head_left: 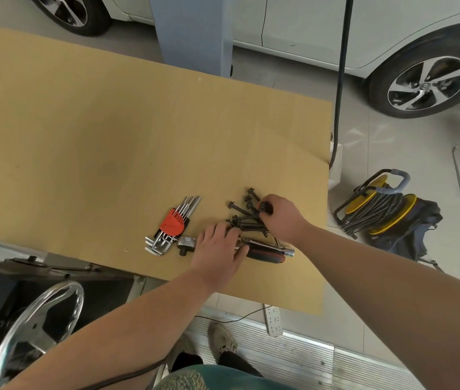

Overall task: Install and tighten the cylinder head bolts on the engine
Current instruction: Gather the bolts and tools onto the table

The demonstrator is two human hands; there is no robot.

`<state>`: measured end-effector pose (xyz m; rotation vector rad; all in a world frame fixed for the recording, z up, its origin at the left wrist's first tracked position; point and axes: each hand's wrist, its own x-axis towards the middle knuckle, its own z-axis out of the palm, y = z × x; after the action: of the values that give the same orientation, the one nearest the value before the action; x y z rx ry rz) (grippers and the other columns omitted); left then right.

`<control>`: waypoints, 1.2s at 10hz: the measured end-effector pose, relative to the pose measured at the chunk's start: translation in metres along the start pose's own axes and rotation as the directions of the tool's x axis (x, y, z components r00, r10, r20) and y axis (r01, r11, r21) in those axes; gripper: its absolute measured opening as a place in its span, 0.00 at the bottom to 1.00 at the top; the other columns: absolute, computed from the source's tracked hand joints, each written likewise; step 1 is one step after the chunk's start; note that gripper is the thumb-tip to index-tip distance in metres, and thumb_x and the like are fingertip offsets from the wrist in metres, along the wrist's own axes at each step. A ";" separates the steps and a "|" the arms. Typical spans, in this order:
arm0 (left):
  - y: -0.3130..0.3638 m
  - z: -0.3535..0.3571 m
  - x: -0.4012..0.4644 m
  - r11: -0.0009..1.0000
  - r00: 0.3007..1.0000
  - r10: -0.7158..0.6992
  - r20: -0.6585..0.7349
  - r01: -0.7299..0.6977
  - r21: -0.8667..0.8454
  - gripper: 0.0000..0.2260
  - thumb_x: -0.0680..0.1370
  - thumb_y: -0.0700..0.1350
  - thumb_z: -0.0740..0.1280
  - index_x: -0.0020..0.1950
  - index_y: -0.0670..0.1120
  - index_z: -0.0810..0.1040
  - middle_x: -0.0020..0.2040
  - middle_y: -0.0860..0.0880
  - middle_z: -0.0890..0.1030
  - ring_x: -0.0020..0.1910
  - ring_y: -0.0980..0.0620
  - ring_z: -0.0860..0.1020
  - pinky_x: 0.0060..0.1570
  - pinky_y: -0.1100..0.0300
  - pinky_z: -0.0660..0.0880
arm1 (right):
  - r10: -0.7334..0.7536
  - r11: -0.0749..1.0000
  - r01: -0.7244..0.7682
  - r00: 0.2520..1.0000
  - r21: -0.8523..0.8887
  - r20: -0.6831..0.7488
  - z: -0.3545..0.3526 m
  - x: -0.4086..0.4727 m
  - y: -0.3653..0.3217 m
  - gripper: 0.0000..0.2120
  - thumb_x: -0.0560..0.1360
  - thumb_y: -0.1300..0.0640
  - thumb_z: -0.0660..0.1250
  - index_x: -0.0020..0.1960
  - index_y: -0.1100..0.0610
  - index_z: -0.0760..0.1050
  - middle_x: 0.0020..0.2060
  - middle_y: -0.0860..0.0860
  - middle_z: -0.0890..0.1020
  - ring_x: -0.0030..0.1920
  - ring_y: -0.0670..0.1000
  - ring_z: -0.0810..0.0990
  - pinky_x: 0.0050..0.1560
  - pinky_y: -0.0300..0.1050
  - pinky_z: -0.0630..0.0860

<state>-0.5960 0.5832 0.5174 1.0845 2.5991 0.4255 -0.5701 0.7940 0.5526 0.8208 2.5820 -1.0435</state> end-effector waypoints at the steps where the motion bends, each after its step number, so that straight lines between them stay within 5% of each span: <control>1: 0.002 -0.004 0.002 0.999 1.000 -0.013 0.007 0.013 -0.030 0.17 0.83 0.60 0.58 0.67 0.52 0.74 0.63 0.50 0.72 0.63 0.48 0.70 0.65 0.49 0.71 | 0.097 0.973 -0.083 0.994 0.213 -0.054 -0.004 0.000 -0.001 0.13 0.79 0.63 0.61 0.58 0.52 0.79 0.47 0.49 0.81 0.38 0.50 0.79 0.34 0.40 0.75; 2: 0.004 -0.008 0.005 0.999 1.000 0.001 -0.003 -0.001 -0.035 0.18 0.84 0.59 0.58 0.69 0.53 0.73 0.66 0.50 0.71 0.66 0.47 0.69 0.67 0.48 0.70 | 0.311 0.768 -0.206 0.948 0.606 -0.072 -0.015 0.012 -0.001 0.19 0.76 0.69 0.58 0.60 0.56 0.80 0.41 0.53 0.79 0.33 0.54 0.77 0.35 0.48 0.75; 3: 0.007 -0.009 0.013 0.996 0.996 0.088 -0.024 -0.087 0.026 0.17 0.84 0.57 0.57 0.72 0.54 0.71 0.74 0.49 0.68 0.73 0.45 0.66 0.73 0.44 0.66 | 0.527 0.436 -0.253 0.850 0.864 -0.018 -0.035 0.037 0.003 0.16 0.77 0.71 0.56 0.56 0.61 0.79 0.37 0.56 0.74 0.27 0.51 0.71 0.28 0.43 0.71; 4: 0.011 -0.003 0.021 0.976 0.981 0.186 0.053 -0.190 0.104 0.19 0.86 0.56 0.55 0.76 0.56 0.67 0.80 0.49 0.63 0.80 0.42 0.59 0.76 0.39 0.61 | 0.560 0.570 -0.367 0.829 0.735 -0.020 -0.047 0.054 0.013 0.13 0.80 0.67 0.57 0.58 0.61 0.78 0.37 0.52 0.72 0.30 0.49 0.69 0.25 0.42 0.69; 5: 0.012 0.004 0.024 0.979 0.977 0.175 0.118 -0.186 0.088 0.20 0.87 0.55 0.52 0.79 0.57 0.62 0.81 0.50 0.61 0.82 0.42 0.56 0.78 0.38 0.60 | 0.467 0.807 -0.430 0.884 0.404 0.009 -0.039 0.063 0.022 0.18 0.81 0.65 0.59 0.69 0.63 0.75 0.42 0.52 0.74 0.39 0.52 0.73 0.41 0.49 0.75; 6: 0.011 0.004 0.020 0.981 0.979 0.169 0.117 -0.178 0.074 0.19 0.87 0.53 0.52 0.79 0.58 0.63 0.81 0.49 0.62 0.82 0.42 0.56 0.77 0.37 0.61 | 0.354 0.904 -0.352 0.934 0.242 0.034 -0.032 0.057 0.012 0.18 0.80 0.67 0.59 0.66 0.59 0.80 0.43 0.49 0.77 0.44 0.51 0.75 0.47 0.47 0.77; 7: 0.007 0.001 0.016 0.979 0.978 0.182 0.105 -0.191 0.078 0.17 0.87 0.52 0.54 0.75 0.60 0.69 0.80 0.49 0.64 0.81 0.43 0.58 0.76 0.37 0.63 | 0.352 0.896 -0.358 0.933 0.265 0.071 -0.024 0.048 0.013 0.20 0.76 0.71 0.58 0.53 0.54 0.85 0.40 0.50 0.76 0.36 0.52 0.75 0.31 0.43 0.75; 8: 0.003 -0.004 0.012 0.976 0.975 0.206 0.080 -0.211 0.050 0.16 0.86 0.52 0.57 0.72 0.60 0.74 0.78 0.48 0.66 0.79 0.43 0.61 0.75 0.39 0.64 | 0.406 0.831 -0.397 0.912 0.390 0.063 -0.022 0.044 0.018 0.20 0.76 0.71 0.56 0.46 0.55 0.84 0.38 0.54 0.75 0.31 0.54 0.71 0.27 0.43 0.70; 10: -0.003 -0.010 0.007 0.971 0.969 0.239 0.055 -0.240 0.016 0.15 0.85 0.52 0.59 0.70 0.59 0.75 0.77 0.48 0.67 0.78 0.44 0.61 0.74 0.40 0.64 | 0.527 0.516 -0.454 0.837 0.727 0.148 -0.031 0.036 0.029 0.12 0.80 0.71 0.56 0.50 0.66 0.79 0.38 0.56 0.71 0.27 0.50 0.65 0.24 0.42 0.65; 12: 0.000 -0.016 0.001 0.986 0.986 0.165 -0.013 -0.165 -0.037 0.15 0.85 0.53 0.59 0.70 0.53 0.75 0.73 0.49 0.70 0.76 0.46 0.64 0.75 0.42 0.65 | 0.552 0.448 -0.465 0.816 0.763 0.173 -0.036 0.029 0.027 0.12 0.80 0.72 0.55 0.50 0.66 0.77 0.39 0.56 0.71 0.28 0.50 0.64 0.26 0.42 0.63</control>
<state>-0.6025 0.5814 0.5323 1.2924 2.5076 0.5167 -0.5778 0.8468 0.5510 1.7508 1.5850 -1.9415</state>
